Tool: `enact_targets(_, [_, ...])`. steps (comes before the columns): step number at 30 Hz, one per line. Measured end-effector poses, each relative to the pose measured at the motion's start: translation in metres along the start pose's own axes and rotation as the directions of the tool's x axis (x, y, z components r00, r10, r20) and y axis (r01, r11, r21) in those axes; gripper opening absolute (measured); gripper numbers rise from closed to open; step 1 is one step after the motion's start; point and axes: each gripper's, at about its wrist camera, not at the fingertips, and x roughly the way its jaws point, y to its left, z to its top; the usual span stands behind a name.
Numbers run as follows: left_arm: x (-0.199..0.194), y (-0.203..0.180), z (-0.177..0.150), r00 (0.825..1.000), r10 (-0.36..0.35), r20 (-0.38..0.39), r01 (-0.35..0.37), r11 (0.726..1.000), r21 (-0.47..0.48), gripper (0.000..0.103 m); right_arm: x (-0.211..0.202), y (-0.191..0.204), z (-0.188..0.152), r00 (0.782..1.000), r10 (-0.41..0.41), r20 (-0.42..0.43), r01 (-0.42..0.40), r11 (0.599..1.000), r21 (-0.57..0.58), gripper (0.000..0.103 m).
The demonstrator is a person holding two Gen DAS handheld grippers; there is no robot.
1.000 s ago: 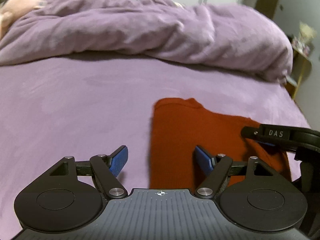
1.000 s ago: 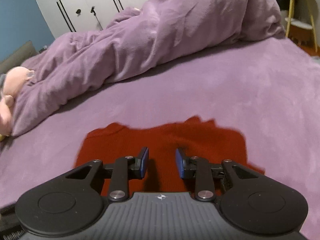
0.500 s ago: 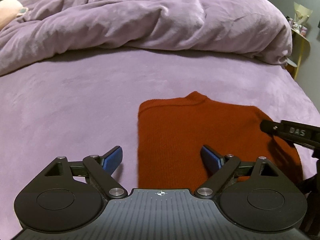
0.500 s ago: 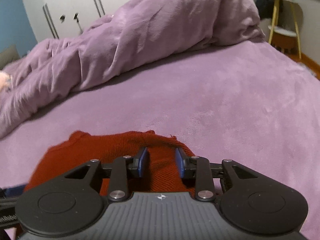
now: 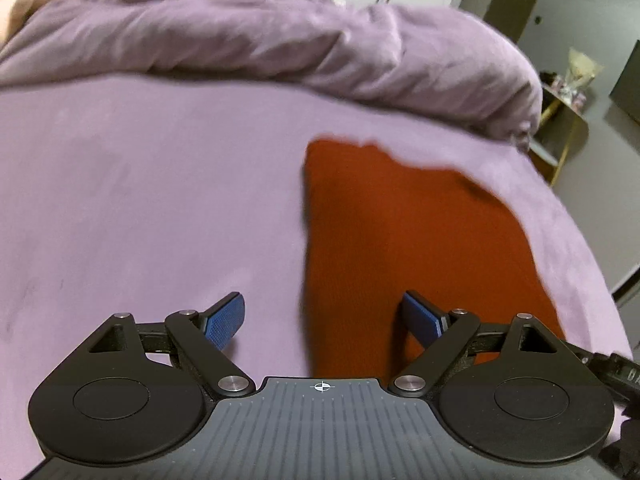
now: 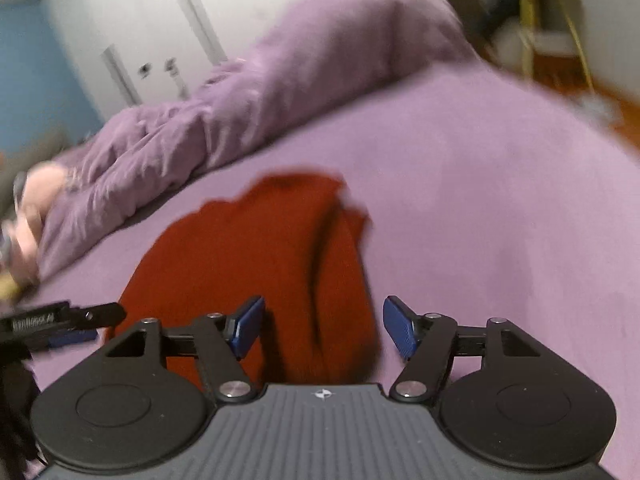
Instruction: Fold small clothes
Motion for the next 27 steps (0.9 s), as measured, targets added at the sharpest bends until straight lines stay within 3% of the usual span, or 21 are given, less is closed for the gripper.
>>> enact_targets(2, [-0.006, 0.003, -0.017, 0.999, 0.034, -0.024, -0.034, 0.999, -0.008, 0.090, -0.010, -0.014, -0.016, 0.997, 0.077, -0.001, -0.076, 0.989, 0.127, 0.065])
enact_targets(6, [-0.008, -0.007, -0.019, 0.996, 0.059, -0.064, -0.057, 0.998, 0.027, 0.090, -0.010, -0.020, -0.020, 0.977, 0.211, 0.019, -0.209, 0.944, 0.254, 0.065])
enact_targets(7, [-0.009, -0.009, -0.019, 0.996, 0.063, -0.064, -0.061, 0.998, 0.033, 0.090, -0.004, -0.020, -0.018, 0.976, 0.216, 0.016, -0.212, 0.938, 0.272, 0.058])
enact_targets(8, [-0.009, -0.013, -0.017, 0.996, 0.067, -0.061, -0.064, 0.997, 0.043, 0.090, 0.001, -0.020, -0.017, 0.978, 0.210, 0.007, -0.203, 0.938, 0.282, 0.046])
enact_targets(11, [-0.007, -0.015, -0.015, 0.995, 0.078, -0.069, -0.073, 0.995, 0.070, 0.090, 0.013, -0.017, -0.015, 0.976, 0.219, -0.013, -0.205, 0.934, 0.293, 0.028])
enact_targets(13, [-0.007, -0.009, -0.016, 0.995, 0.066, -0.075, -0.061, 0.996, 0.062, 0.091, 0.014, -0.012, -0.015, 0.988, 0.150, -0.030, -0.140, 0.965, 0.222, 0.023])
enact_targets(15, [-0.005, -0.002, -0.016, 0.995, 0.048, -0.087, -0.045, 0.998, 0.038, 0.092, 0.011, -0.012, -0.014, 0.989, 0.145, -0.042, -0.134, 0.972, 0.193, 0.023])
enact_targets(18, [-0.006, 0.013, -0.011, 0.991, -0.026, -0.129, 0.022, 0.999, -0.033, 0.090, 0.002, -0.013, -0.008, 0.990, 0.134, -0.048, -0.126, 0.982, 0.138, 0.031])
enact_targets(20, [-0.011, 0.026, -0.006, 0.987, -0.094, -0.132, 0.083, 0.993, -0.087, 0.089, -0.003, -0.021, 0.000, 0.989, 0.141, -0.040, -0.134, 0.981, 0.138, 0.059])
enact_targets(21, [-0.013, 0.033, -0.003, 0.986, -0.110, -0.126, 0.096, 0.990, -0.106, 0.089, -0.004, -0.027, 0.006, 0.988, 0.148, -0.036, -0.141, 0.979, 0.148, 0.064])
enact_targets(24, [-0.007, 0.049, 0.014, 0.983, -0.158, -0.089, 0.141, 0.976, -0.168, 0.089, 0.009, -0.045, 0.029, 0.969, 0.240, -0.056, -0.223, 0.949, 0.221, 0.074])
enact_targets(27, [0.024, 0.056, 0.032, 0.967, -0.225, -0.118, 0.195, 0.955, -0.224, 0.088, 0.042, -0.049, 0.051, 0.952, 0.279, -0.128, -0.243, 0.939, 0.243, 0.074])
